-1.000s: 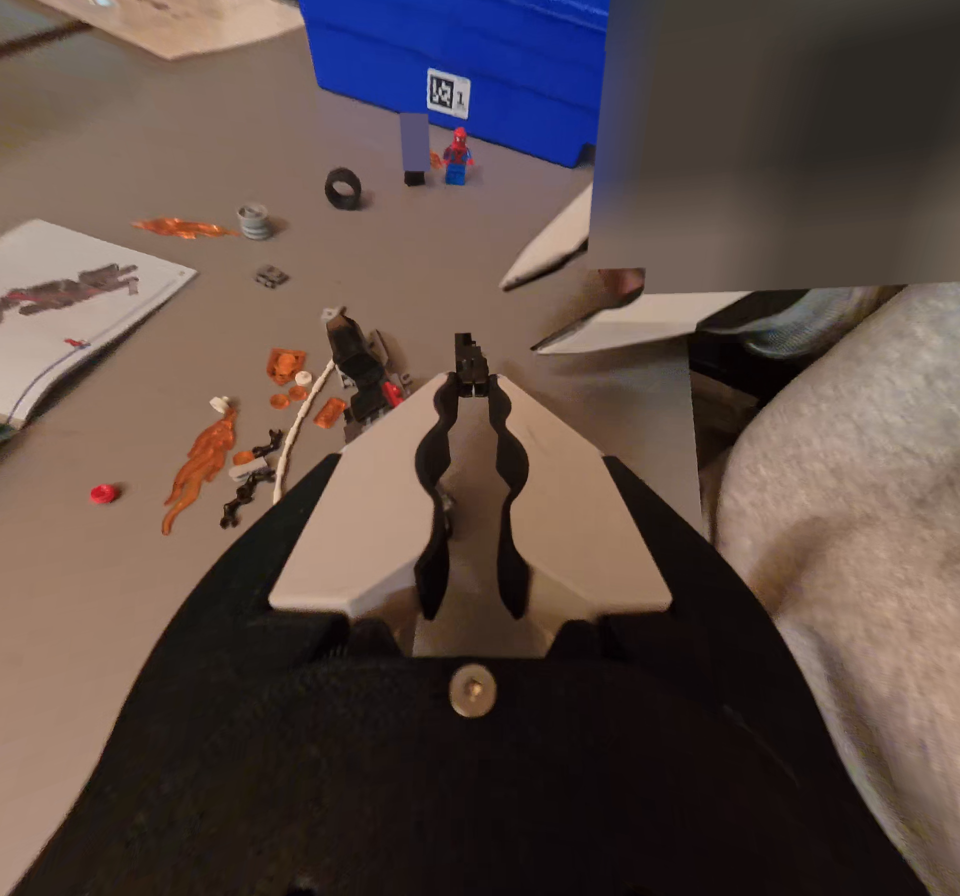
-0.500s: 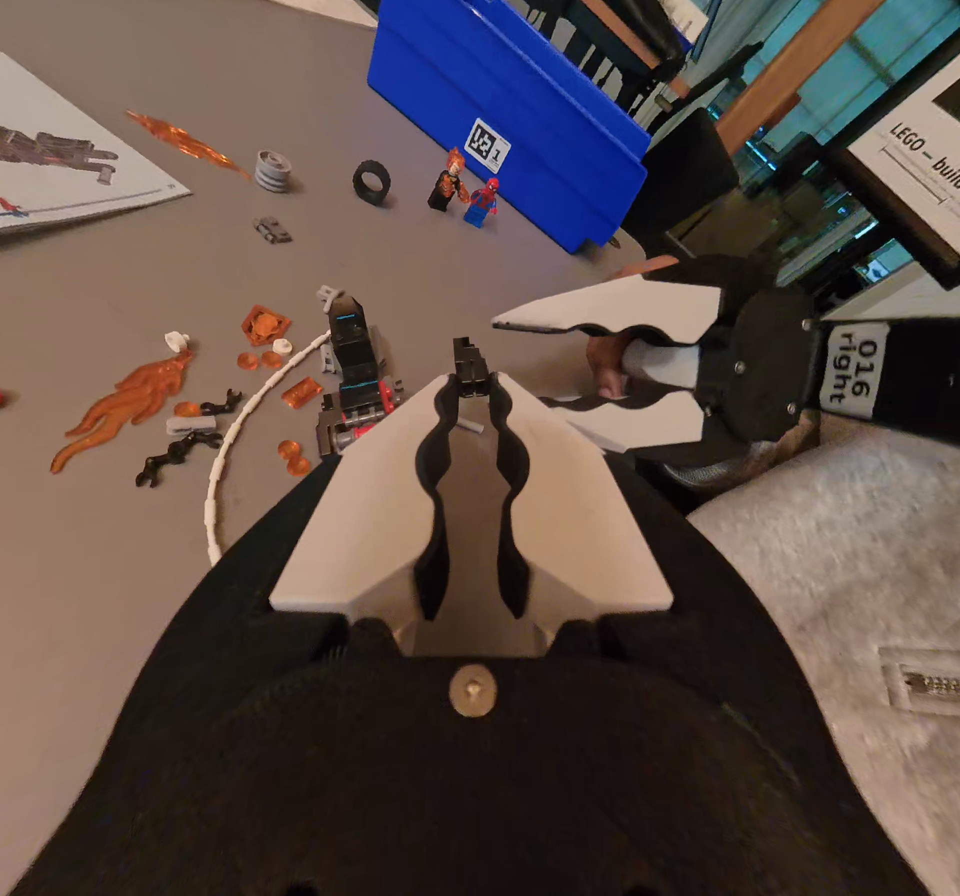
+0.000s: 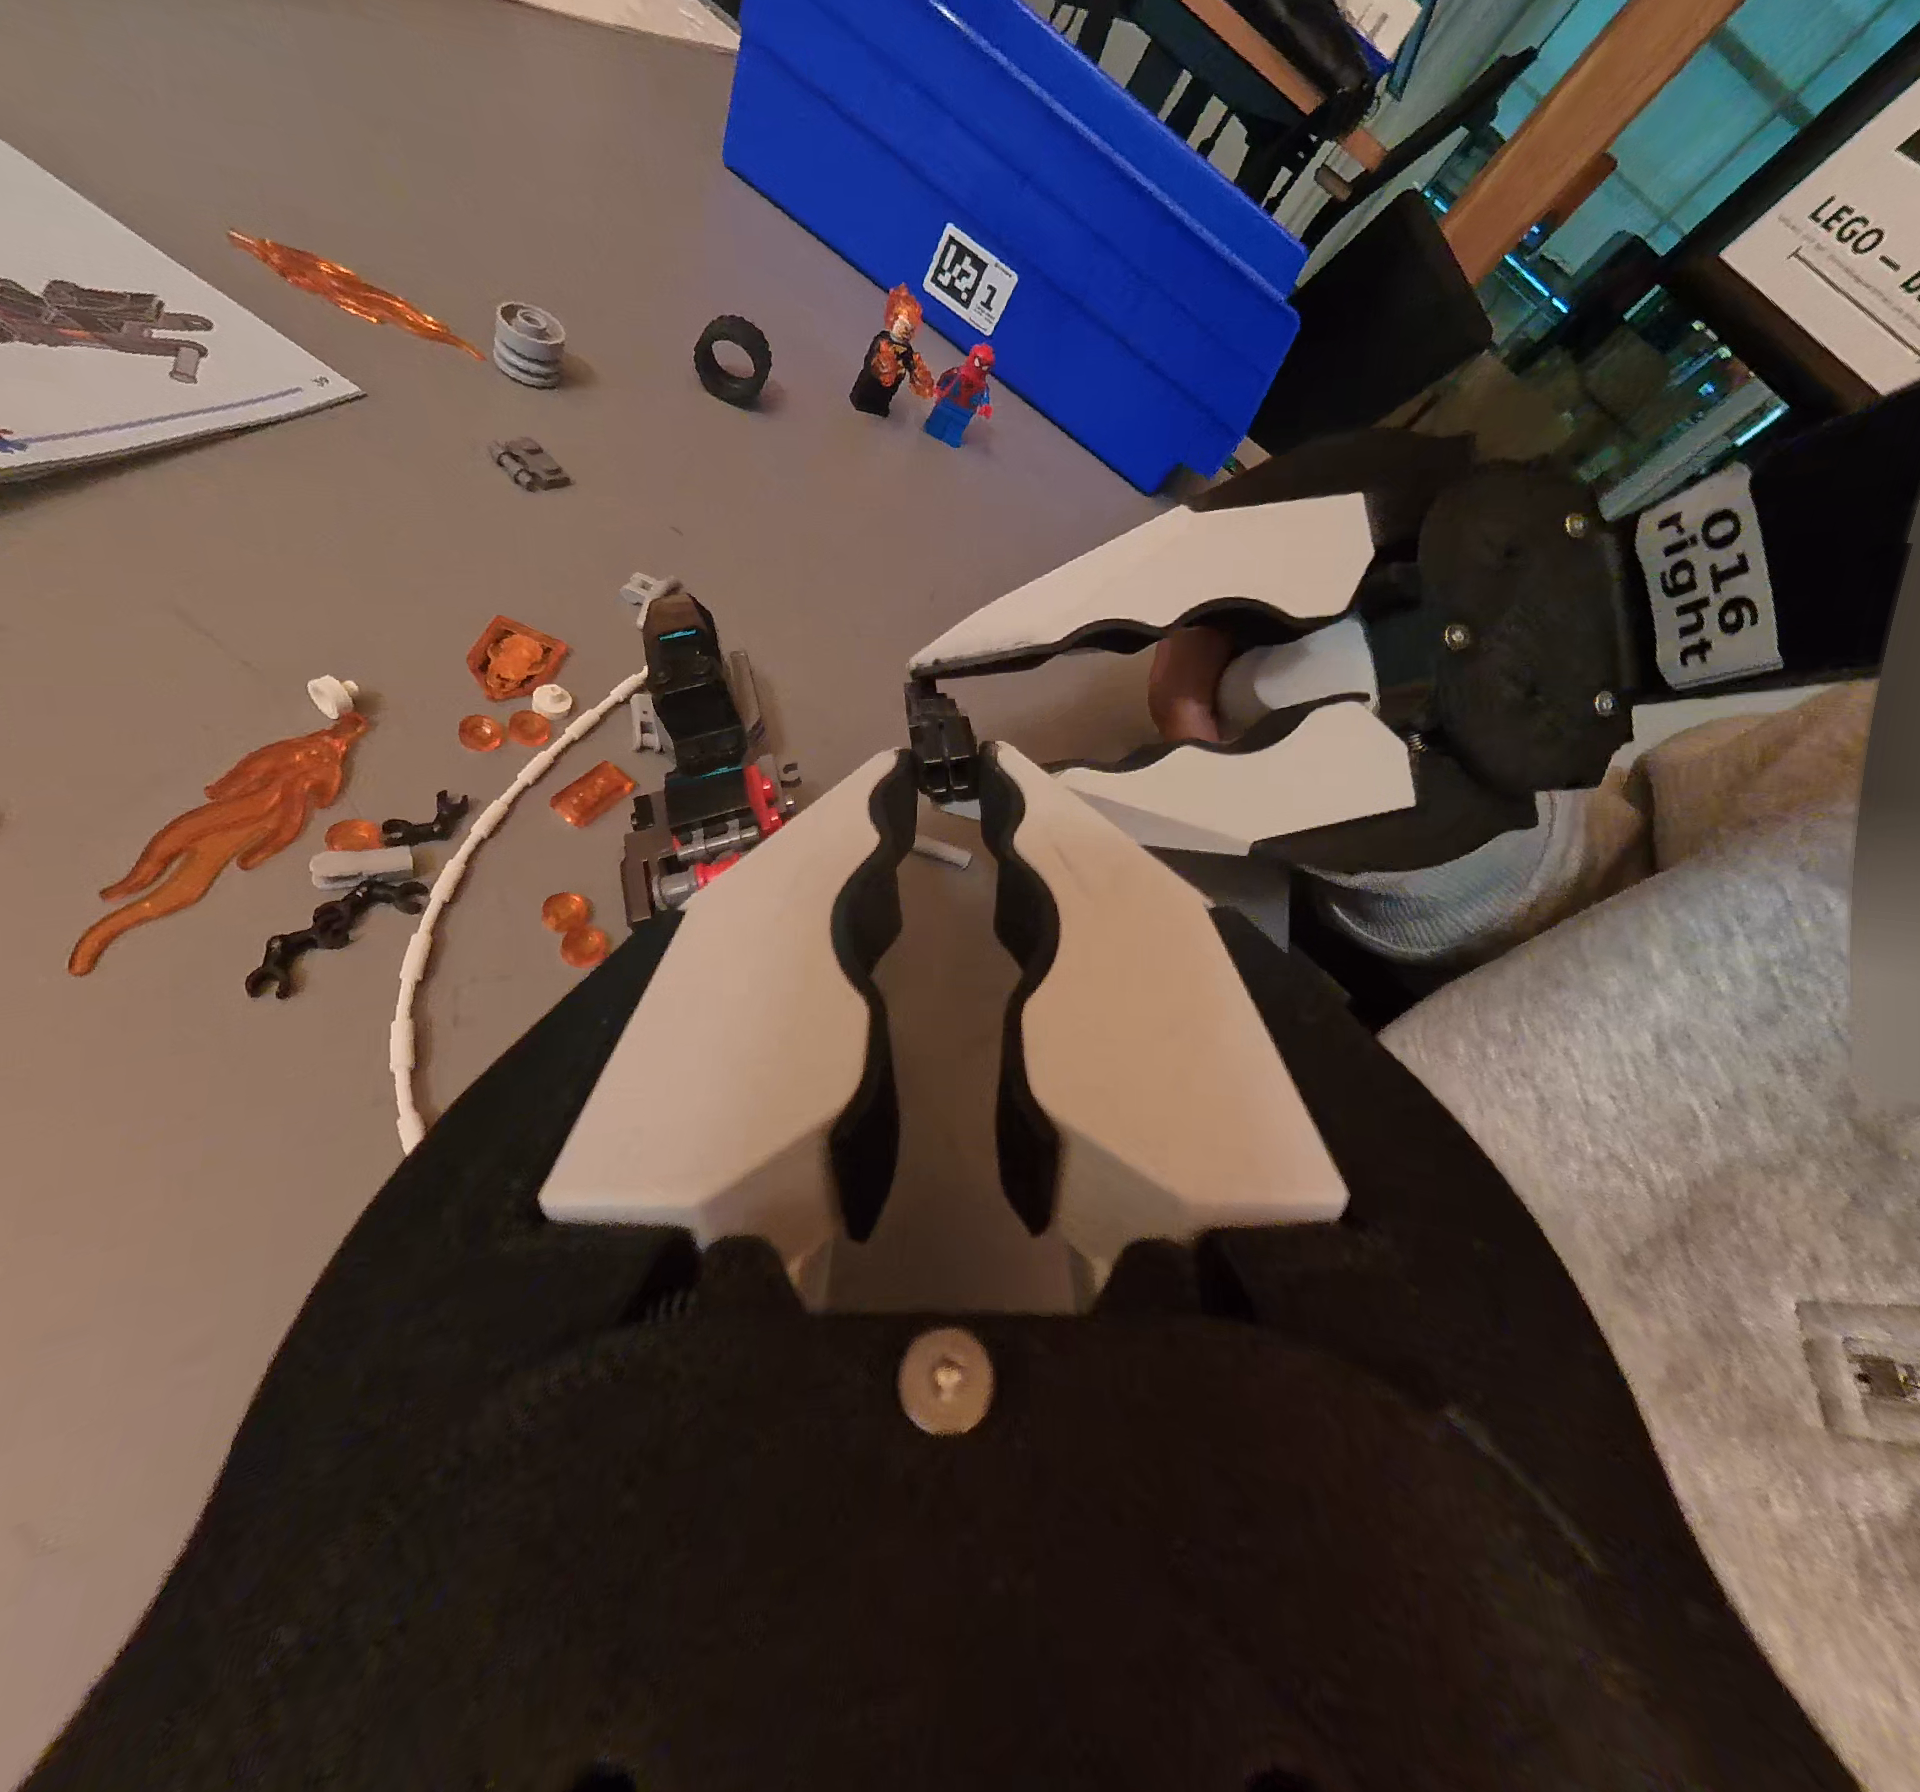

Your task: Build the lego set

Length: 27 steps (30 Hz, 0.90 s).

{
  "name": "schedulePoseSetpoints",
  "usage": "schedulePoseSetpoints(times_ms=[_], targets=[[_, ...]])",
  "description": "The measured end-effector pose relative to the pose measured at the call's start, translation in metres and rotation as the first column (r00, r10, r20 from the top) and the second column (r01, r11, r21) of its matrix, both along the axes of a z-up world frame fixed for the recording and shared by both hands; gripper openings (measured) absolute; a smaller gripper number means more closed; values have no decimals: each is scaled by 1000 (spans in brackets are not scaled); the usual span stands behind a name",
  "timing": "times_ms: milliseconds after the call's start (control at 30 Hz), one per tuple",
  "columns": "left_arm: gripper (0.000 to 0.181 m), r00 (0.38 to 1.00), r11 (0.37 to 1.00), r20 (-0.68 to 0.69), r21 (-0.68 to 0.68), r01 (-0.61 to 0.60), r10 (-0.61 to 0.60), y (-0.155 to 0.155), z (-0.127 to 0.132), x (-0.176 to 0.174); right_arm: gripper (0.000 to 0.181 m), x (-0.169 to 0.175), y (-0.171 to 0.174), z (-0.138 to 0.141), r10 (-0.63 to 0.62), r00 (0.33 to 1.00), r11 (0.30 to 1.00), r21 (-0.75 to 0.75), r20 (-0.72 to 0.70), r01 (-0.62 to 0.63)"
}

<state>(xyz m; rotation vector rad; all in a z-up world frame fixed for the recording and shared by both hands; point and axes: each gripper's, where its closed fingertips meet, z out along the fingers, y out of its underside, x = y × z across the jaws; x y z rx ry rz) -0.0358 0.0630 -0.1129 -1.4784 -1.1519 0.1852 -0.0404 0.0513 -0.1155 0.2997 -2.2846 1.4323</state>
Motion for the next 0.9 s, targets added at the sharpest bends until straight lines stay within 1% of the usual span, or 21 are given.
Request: schedulePoseSetpoints(times_ms=[100, 167, 300, 367, 433, 500, 633, 833, 900], targets=[[12, 1000, 1000, 8, -31, 0, 0, -1, -2, 0, 20, 1, 0, -4, 10, 1000, 1000, 4, 28, -10], [32, 1000, 996, 2, -88, -30, 30, -8, -3, -1, 19, -1, 1, -7, 11, 1000, 1000, 17, 3, -11], [51, 995, 976, -13, -193, -102, 102, -27, -4, -6, 20, -4, 2, -20, 62, 989, 994, 92, -136, -50], [68, 993, 966, 59, -245, -84, 101, -31, -19, -7, 20, -3, -1, -28, 118, 971, 986, 139, -207, -90], [74, 989, 965, 117, -256, -56, 88, -30, -31, -8, 20, -1, -5, -30, 166, 950, 979, 164, -265, -125], [75, 987, 968, 145, -248, -33, 71, -26, -37, -9, 20, 0, -9, -30, 204, 933, 972, 174, -296, -157], [73, 985, 967, 166, -253, -11, 54, -26, -42, -11, 20, 0, -12, -33, 257, 922, 958, 202, -290, -204], [64, 981, 971, 195, -234, 55, -8, -22, -45, -13, 20, 0, -11, -34, 281, 937, 951, 194, -206, -242], [57, 979, 973, 199, -217, 78, -34, -19, -44, -13, 20, -1, -11, -35, 282, 941, 950, 188, -186, -248]])
